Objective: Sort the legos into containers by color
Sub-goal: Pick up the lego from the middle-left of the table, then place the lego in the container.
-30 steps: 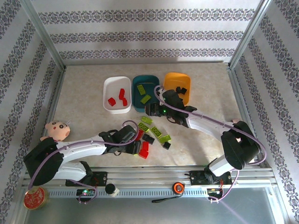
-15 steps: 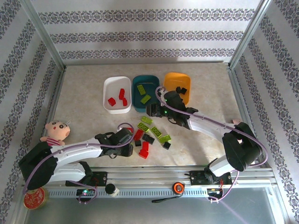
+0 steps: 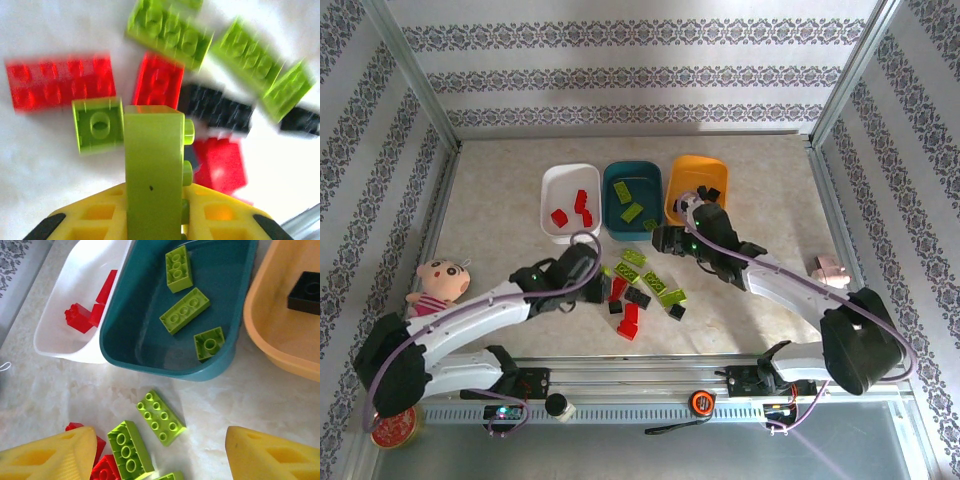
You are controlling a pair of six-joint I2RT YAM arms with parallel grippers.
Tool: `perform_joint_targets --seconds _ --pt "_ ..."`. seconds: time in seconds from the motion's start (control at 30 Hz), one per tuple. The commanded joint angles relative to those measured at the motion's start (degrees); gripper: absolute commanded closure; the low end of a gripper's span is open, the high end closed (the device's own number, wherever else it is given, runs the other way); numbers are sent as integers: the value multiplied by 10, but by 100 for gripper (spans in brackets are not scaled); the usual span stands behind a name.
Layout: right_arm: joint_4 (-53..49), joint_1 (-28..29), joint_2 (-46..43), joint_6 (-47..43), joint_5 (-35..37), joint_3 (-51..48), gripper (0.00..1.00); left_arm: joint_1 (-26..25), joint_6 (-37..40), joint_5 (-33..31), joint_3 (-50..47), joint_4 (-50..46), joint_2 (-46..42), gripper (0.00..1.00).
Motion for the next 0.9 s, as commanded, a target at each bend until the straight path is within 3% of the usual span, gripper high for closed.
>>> perform_joint_targets --seconds 0.0,0.33,0.53,0.7,0.77,0.87 --pt "10 -5 -23 9 16 -20 31 43 63 7 78 64 76 78" --pt "-5 -8 -64 15 27 -73 30 105 93 20 368 87 388 78" --pt "-15 -9 -86 10 19 -95 30 118 83 18 494 72 507 73" --pt "-23 -7 -98 10 0 -115 29 125 67 29 555 59 552 54" --pt "-30 -6 -99 7 -9 -120 29 126 62 38 559 67 547 43" --pt "-41 -2 -99 -1 -12 -121 28 126 50 58 546 87 515 34"
